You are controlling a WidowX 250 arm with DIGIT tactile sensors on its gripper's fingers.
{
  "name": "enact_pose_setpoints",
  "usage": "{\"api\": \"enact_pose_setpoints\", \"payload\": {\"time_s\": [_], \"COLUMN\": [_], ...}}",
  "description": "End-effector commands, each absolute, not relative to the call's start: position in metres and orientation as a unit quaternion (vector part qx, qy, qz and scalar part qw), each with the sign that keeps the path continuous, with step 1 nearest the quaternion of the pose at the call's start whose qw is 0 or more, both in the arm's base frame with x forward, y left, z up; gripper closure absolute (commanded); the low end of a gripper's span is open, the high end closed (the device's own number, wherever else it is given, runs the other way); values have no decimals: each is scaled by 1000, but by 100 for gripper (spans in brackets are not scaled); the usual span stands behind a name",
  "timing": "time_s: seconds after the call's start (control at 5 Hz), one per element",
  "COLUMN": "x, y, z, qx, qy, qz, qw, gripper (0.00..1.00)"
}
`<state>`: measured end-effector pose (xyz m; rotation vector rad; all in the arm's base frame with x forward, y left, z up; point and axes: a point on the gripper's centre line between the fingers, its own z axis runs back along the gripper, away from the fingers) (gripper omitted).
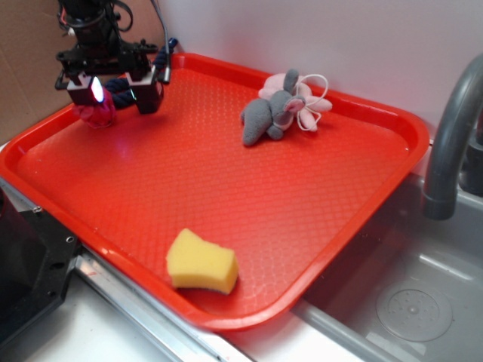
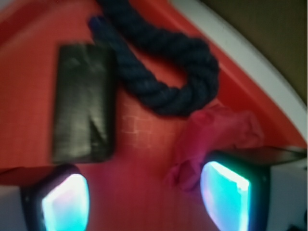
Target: Grab the black box.
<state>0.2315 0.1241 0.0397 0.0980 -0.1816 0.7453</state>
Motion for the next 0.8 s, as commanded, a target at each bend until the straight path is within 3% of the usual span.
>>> {"api": "enact_pose_setpoints", "payload": {"time_s": [0.0, 0.2, 0.6], "x": [249, 252, 249], "y": [142, 133, 107], "z": [33, 25, 39], "qx": [47, 43, 17], "qy": [-97, -86, -88], "qz": [371, 361, 316], "qw": [922, 928, 945], "gripper": [0, 0, 0]}}
